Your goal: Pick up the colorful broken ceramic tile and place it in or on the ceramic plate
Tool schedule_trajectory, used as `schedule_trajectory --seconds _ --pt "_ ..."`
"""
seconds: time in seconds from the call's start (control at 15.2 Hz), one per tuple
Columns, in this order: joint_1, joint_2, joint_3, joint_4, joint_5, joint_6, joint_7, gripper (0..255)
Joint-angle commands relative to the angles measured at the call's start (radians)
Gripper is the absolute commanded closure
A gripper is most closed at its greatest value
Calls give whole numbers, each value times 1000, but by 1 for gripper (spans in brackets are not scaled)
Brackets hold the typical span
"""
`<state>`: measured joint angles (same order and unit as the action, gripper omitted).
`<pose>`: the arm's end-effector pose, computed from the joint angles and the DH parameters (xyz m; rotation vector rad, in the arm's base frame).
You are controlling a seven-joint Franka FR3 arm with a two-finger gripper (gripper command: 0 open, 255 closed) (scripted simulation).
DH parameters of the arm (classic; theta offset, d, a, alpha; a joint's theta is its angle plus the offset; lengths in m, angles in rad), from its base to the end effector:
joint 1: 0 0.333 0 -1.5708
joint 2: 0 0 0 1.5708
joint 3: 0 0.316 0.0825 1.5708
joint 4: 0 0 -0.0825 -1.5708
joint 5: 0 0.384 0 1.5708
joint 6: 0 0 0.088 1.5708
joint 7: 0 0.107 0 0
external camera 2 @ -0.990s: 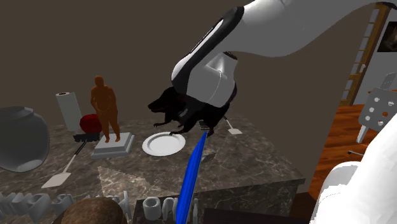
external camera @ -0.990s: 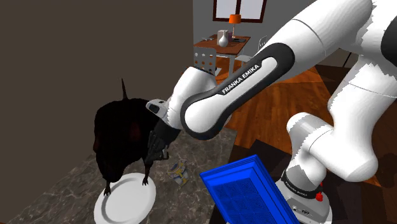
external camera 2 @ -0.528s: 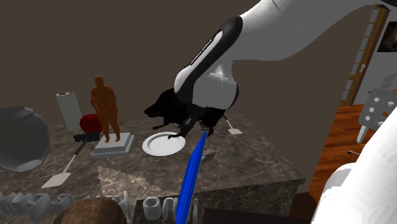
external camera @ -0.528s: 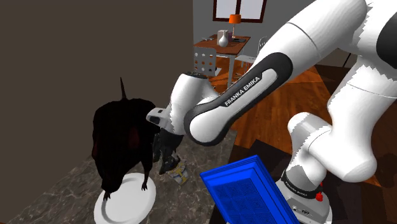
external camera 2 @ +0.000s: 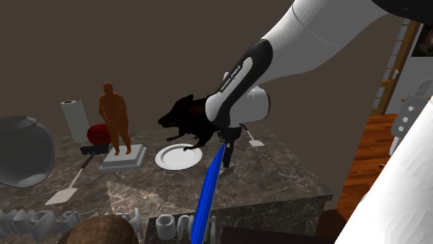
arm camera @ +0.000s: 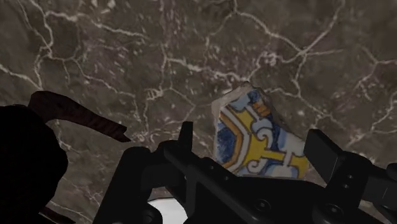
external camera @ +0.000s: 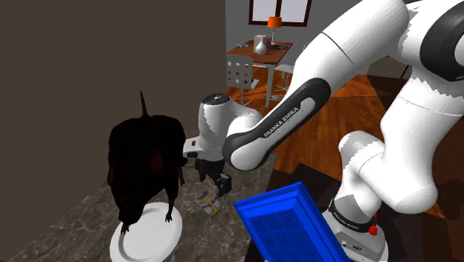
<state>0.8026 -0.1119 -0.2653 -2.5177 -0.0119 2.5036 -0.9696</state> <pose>0.3978 0.2381 0.3273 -2.2776 -2.1568 -0.1515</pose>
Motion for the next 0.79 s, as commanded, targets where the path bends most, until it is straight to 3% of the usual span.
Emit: schedule_trajectory --seconds 0.0,0.4,0.73 --pt "-8 15 0 -3 -46 -15 -3 0" --pt "-4 92 -4 -16 -16 74 -24 0" --pt "-4 100 -4 -17 -13 82 -27 0"
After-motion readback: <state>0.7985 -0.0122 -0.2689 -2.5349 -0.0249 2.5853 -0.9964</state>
